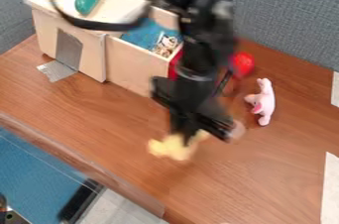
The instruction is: Move the yellow object to the lower right side of the table
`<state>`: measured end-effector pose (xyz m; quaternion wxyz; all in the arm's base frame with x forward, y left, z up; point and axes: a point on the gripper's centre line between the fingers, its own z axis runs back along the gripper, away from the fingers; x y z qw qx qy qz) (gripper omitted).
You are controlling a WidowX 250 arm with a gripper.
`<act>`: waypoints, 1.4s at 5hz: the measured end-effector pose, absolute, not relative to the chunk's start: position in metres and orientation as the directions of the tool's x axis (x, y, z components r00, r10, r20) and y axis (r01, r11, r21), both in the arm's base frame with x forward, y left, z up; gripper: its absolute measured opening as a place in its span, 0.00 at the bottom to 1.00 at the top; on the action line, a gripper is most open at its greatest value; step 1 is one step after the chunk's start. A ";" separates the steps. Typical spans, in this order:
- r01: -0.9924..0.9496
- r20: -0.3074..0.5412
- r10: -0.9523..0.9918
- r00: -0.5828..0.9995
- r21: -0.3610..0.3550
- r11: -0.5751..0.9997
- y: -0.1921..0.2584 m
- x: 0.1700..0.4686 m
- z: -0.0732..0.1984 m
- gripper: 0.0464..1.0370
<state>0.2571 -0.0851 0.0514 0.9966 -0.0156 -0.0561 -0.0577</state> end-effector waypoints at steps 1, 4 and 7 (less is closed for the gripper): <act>0.180 0.086 -0.176 0.981 -0.037 0.983 -0.115 0.259 0.041 0.05; 0.090 0.001 -0.090 0.996 0.032 0.995 -0.153 0.254 0.007 0.29; -0.019 0.183 0.027 0.983 -0.047 0.999 -0.139 0.250 0.081 0.98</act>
